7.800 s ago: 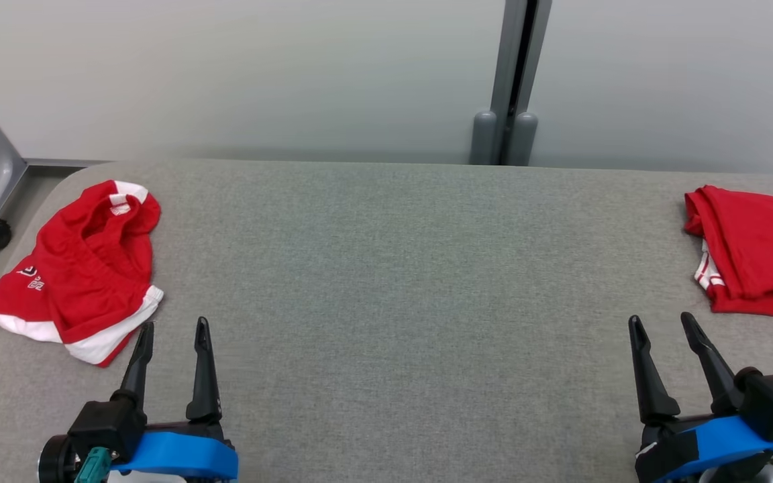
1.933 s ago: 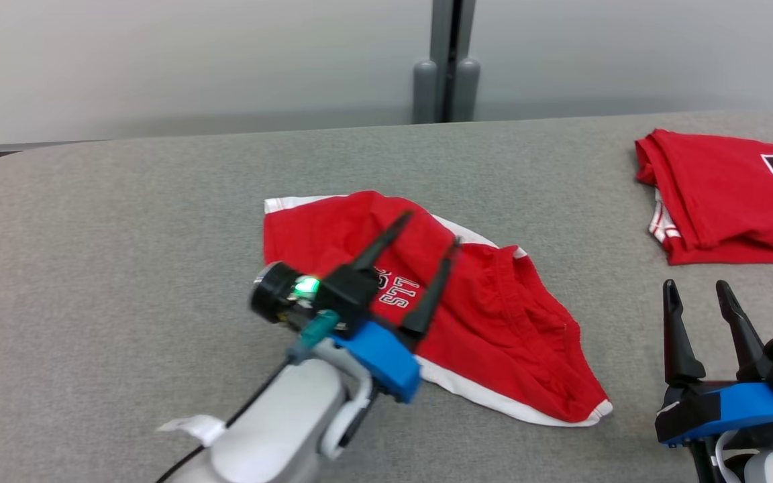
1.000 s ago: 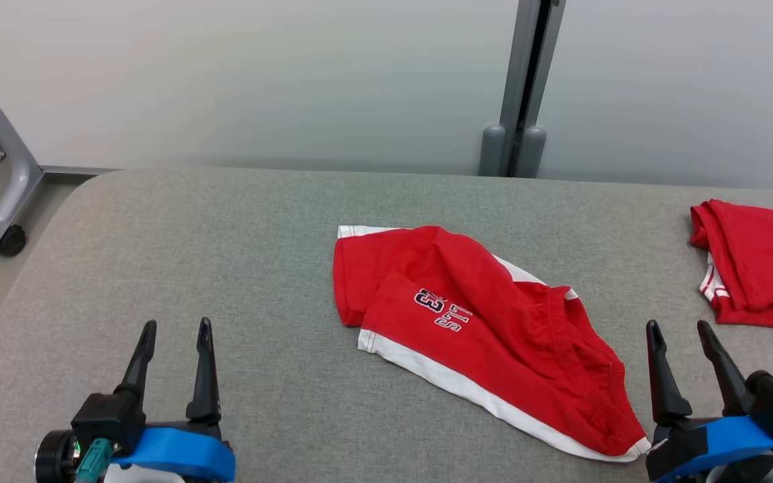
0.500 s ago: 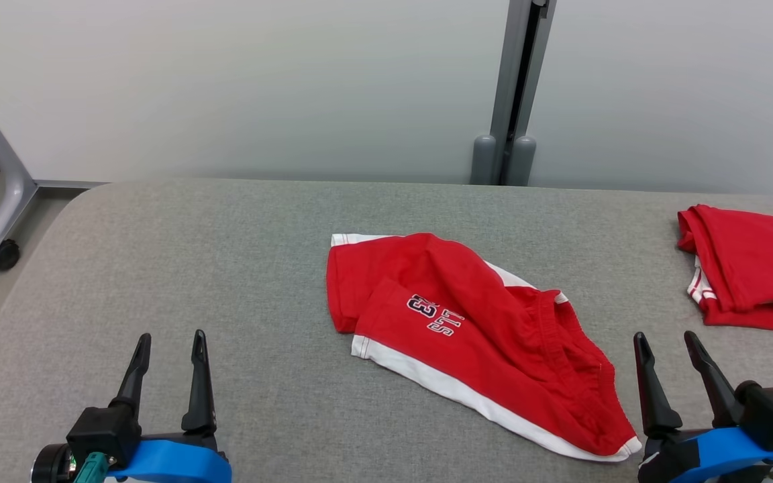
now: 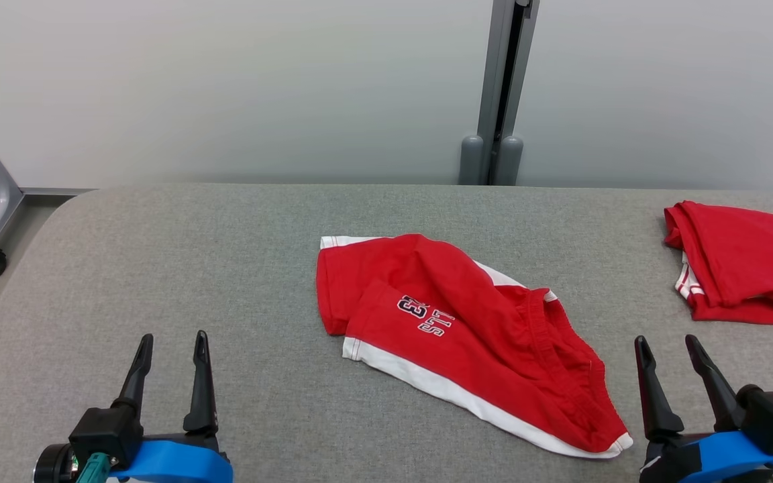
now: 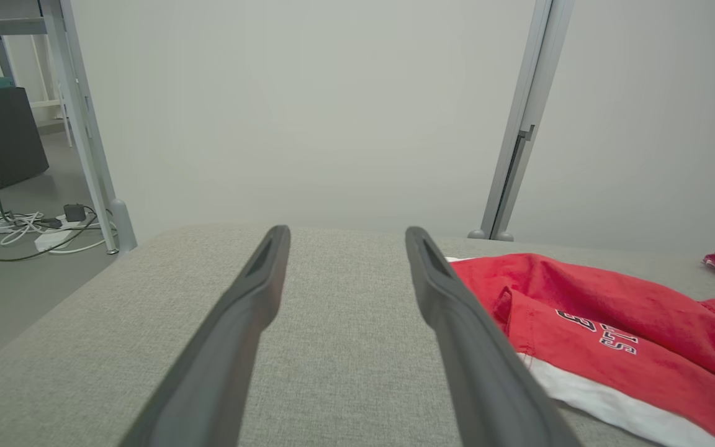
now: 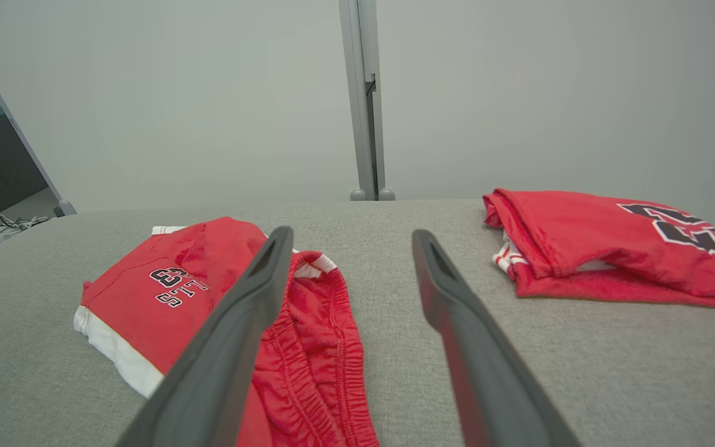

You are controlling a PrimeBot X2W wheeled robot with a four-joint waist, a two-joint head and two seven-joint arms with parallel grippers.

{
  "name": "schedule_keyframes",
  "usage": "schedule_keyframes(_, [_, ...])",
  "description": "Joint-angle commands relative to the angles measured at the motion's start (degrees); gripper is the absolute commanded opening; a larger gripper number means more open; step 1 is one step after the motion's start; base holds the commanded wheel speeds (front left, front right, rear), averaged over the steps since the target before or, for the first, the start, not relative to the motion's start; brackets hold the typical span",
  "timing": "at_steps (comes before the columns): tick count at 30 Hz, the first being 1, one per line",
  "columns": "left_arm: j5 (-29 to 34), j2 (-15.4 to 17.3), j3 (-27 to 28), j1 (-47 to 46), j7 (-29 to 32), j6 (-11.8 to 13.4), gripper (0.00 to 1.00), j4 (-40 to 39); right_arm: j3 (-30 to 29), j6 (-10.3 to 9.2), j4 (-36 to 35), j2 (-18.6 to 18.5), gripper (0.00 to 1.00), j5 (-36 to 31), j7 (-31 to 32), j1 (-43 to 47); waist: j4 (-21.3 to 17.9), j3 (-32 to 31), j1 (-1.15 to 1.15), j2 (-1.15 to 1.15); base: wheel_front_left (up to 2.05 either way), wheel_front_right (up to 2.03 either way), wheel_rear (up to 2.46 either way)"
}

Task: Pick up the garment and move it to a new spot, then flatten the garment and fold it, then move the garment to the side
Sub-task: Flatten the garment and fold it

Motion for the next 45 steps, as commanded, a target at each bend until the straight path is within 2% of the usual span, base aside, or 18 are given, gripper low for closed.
schedule_keyframes(1, [0.50,-0.30,0.37,-0.26,-0.26,-0.35,1.00,0.22,-0.21,0.01,-0.24,-0.06,1.00,0.14,0.09,0.57,0.00,0.00,0.00,0.00,0.00,0.00,0.00])
schedule_keyframes(26, [3.22,-2.26,1.95,-2.18,-0.26,-3.12,1.00,1.06,-0.25,0.01,0.13,-0.06,1.00,0.53,-0.44,-0.45,-0.30,1.18,0.00,0.00,0.00,0.00,0.00])
schedule_keyframes(35, [3.21,-3.46,-1.22,-10.64,-0.26,-6.16,1.00,3.73,0.31,0.01,-0.06,-0.06,1.00,0.26,-0.65,-2.61,-1.87,4.48,0.00,0.00,0.00,0.00,0.00])
schedule_keyframes(45, [3.58,-3.73,-8.27,-19.19,0.05,-8.12,1.00,15.86,0.27,0.01,-0.11,-0.05,1.00,-0.07,-1.47,-5.02,-4.63,9.55,0.00,0.00,0.00,0.00,0.00])
